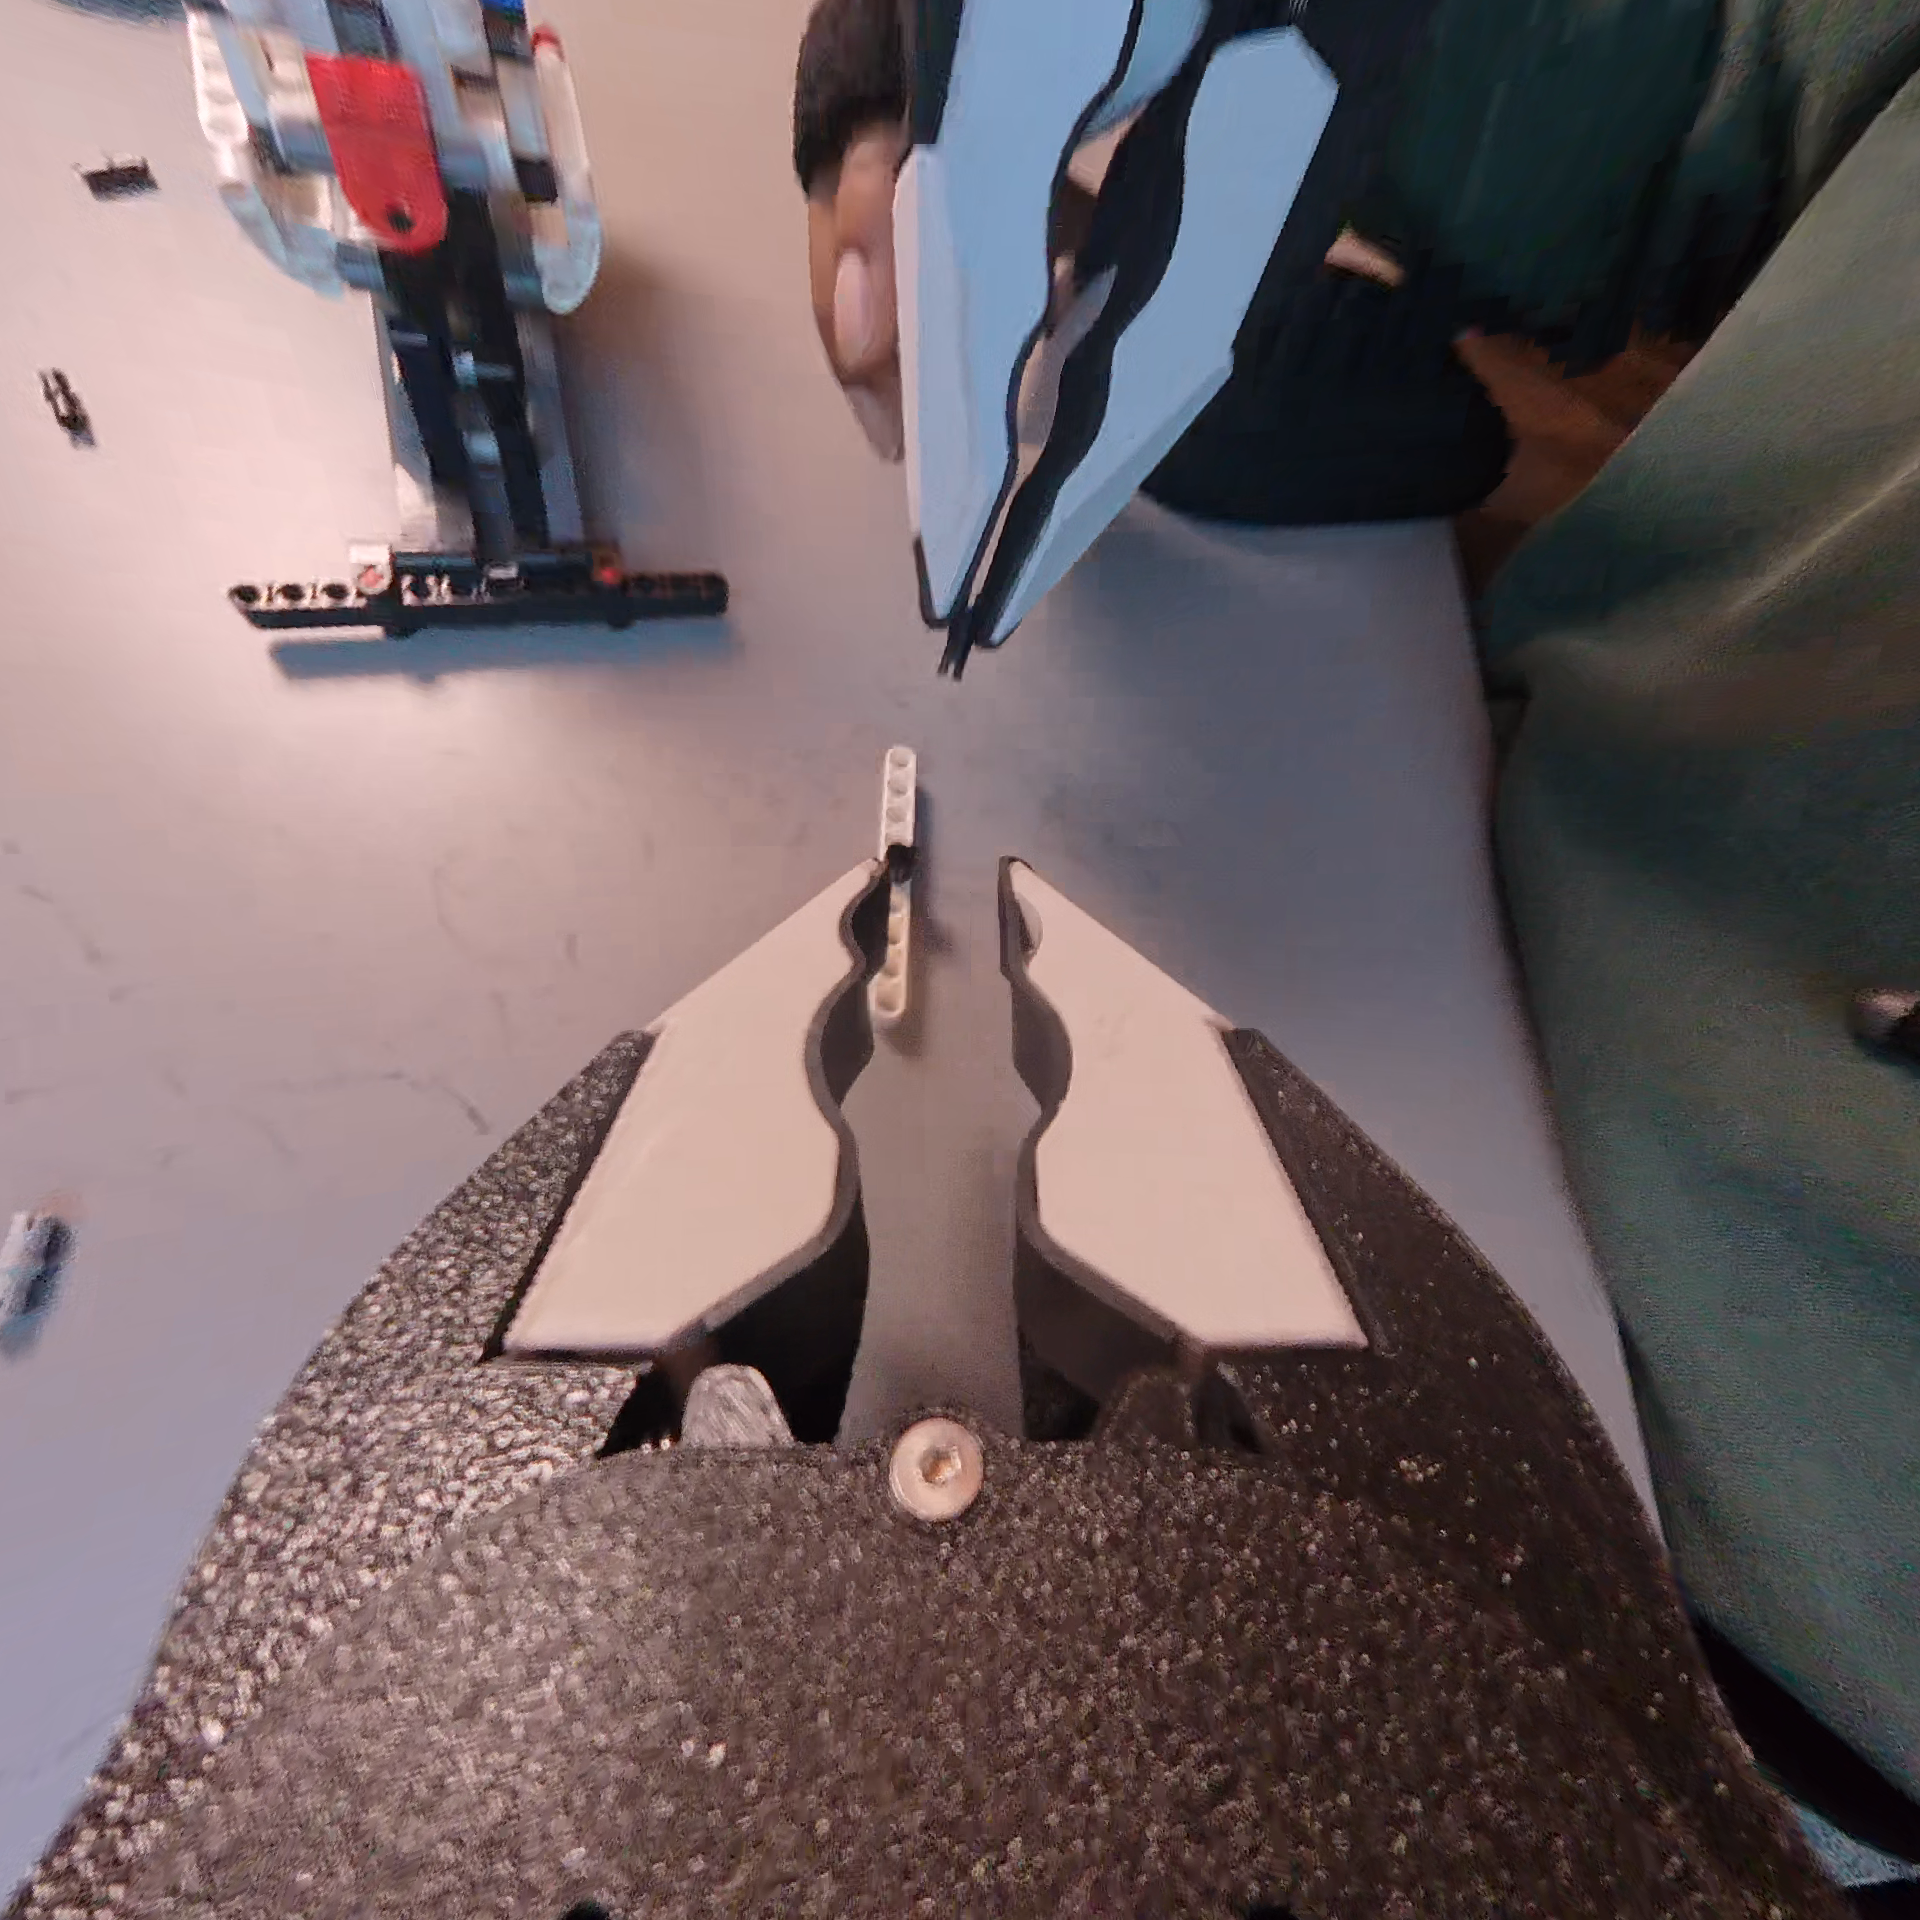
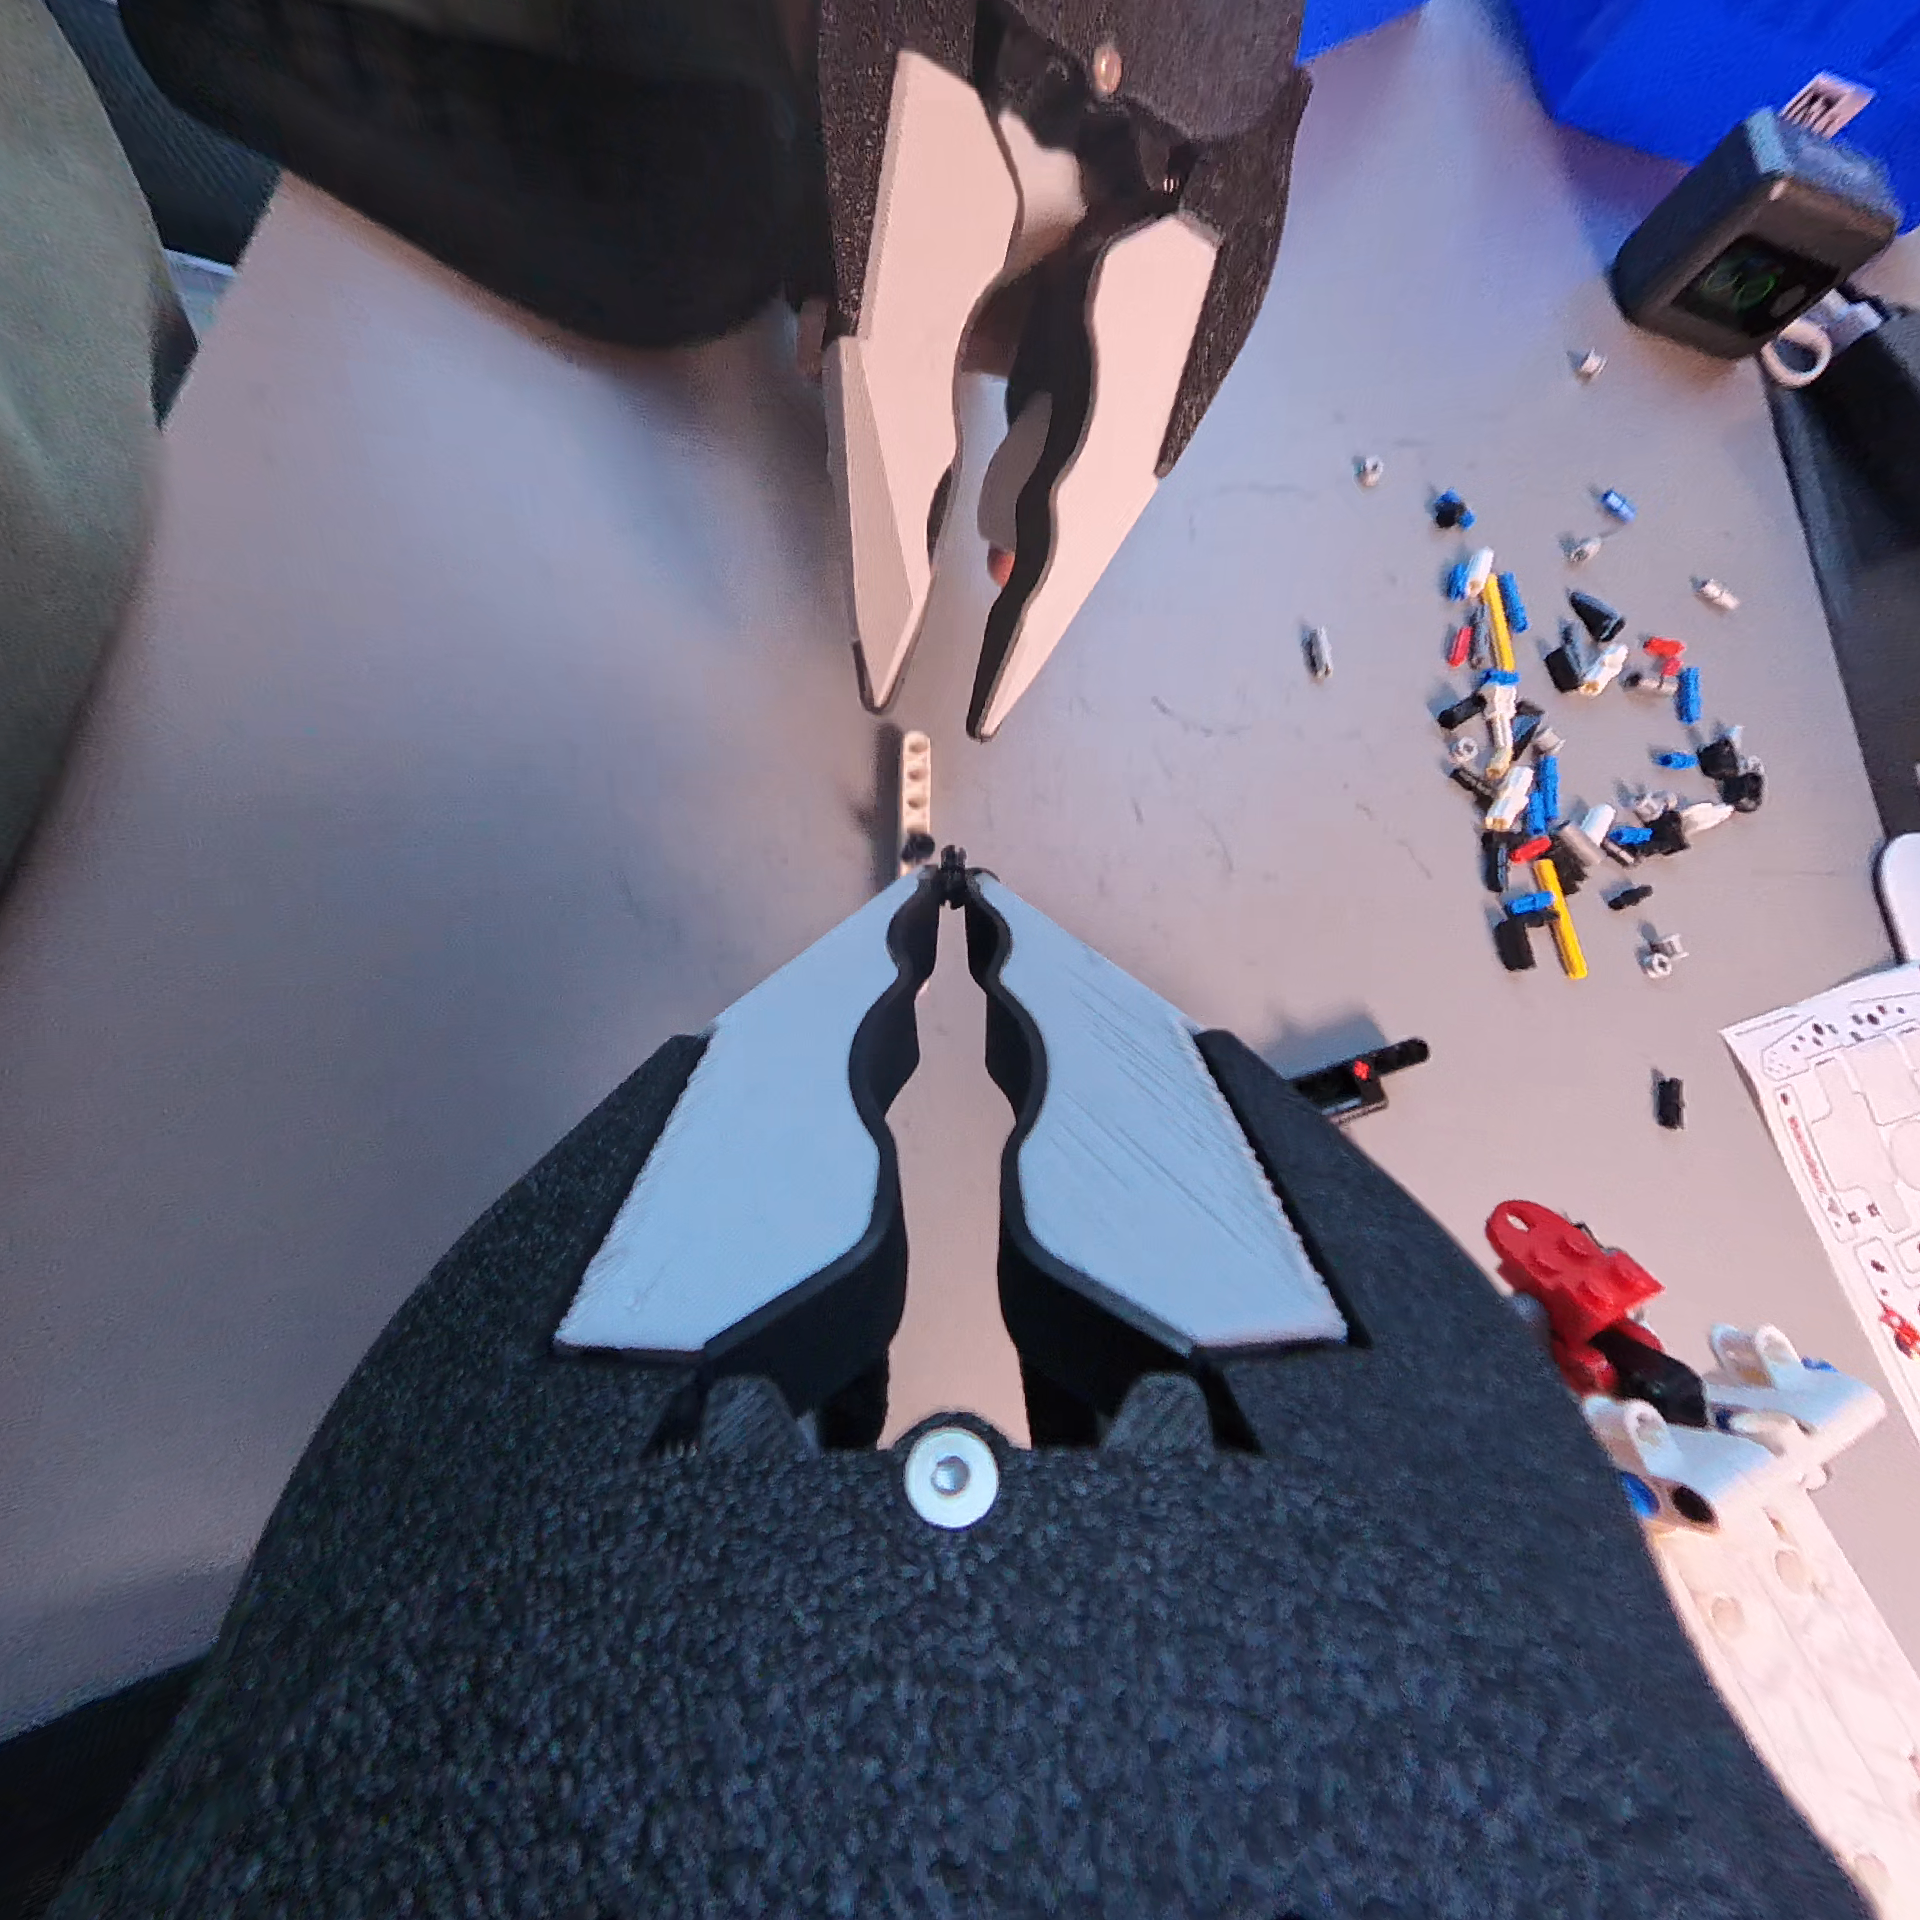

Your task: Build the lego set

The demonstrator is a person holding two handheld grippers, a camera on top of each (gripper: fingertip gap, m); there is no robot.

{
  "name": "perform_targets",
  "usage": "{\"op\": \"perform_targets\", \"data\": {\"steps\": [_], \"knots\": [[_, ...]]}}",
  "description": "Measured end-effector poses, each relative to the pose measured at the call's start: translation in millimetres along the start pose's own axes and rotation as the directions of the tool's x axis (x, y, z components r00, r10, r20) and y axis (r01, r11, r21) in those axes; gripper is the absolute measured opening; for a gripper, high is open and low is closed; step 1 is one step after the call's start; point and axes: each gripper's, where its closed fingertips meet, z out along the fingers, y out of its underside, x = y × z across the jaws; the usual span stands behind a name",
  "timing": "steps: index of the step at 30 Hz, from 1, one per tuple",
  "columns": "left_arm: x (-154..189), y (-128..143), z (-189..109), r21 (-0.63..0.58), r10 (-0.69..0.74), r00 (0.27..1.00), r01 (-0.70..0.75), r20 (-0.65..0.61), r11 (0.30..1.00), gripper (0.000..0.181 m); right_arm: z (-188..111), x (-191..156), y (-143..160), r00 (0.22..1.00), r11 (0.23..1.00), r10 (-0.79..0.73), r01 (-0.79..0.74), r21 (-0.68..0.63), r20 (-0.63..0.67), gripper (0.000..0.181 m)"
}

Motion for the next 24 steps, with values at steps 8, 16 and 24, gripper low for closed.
{"op": "perform_targets", "data": {"steps": [8, 16, 24], "knots": [[36.1, -43.2, -8.9, 0.224, -0.111, 0.947, 0.184, -0.301, 0.957, 0.024, -10.5, -7.8, -49.9, 0.998, 0.973, -0.058, 0.063, 0.224, -0.027, 0.004], [44.7, -53.1, -14.1, 0.265, -0.135, 0.909, 0.253, -0.394, 0.93, 0.009, -11.3, -11.7, -61.3, 0.996, 0.956, -0.086, 0.093, 0.279, -0.038, 0.004], [44.6, -58.5, -19.3, 0.295, -0.143, 0.894, 0.286, -0.425, 0.912, 0.006, -15.6, -7.3, -67.3, 0.995, 0.943, -0.08, 0.095, 0.32, -0.059, 0.004]]}}
